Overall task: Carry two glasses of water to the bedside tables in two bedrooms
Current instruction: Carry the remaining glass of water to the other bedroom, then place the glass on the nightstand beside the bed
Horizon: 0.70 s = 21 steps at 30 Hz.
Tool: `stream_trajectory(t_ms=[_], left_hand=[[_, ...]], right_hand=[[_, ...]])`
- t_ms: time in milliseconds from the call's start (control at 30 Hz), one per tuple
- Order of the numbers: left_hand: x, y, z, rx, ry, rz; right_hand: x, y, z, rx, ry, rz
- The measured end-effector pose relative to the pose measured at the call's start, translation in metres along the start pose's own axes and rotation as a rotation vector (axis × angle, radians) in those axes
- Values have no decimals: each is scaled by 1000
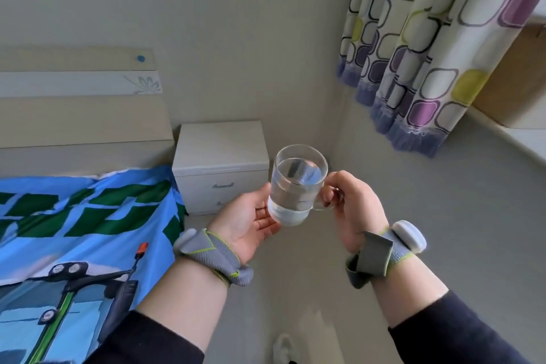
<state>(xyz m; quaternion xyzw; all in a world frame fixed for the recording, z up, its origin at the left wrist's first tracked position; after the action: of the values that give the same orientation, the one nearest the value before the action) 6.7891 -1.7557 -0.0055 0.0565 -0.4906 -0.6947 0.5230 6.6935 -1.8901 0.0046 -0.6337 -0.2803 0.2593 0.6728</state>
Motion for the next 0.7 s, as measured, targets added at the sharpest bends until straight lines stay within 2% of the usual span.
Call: stream_trajectory(t_ms=[333, 700], left_hand=[[0, 97, -144, 45, 134, 147], [-52, 183, -268, 52, 175, 217]], right_hand=[[46, -16, -192, -25, -215, 209], [130, -12, -334, -62, -308, 324]])
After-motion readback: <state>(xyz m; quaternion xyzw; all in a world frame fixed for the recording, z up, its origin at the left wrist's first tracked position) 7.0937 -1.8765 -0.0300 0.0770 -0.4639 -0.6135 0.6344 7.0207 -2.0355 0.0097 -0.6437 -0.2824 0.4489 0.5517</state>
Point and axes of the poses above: each hand's wrist, its own z-axis away from the middle knuckle, its own x-axis out of the palm, y = z × x, the point moved 1 cm from there along -z, towards the middle knuckle, and after that the axes turned 3 degrees about z, right-handed, at the moved point
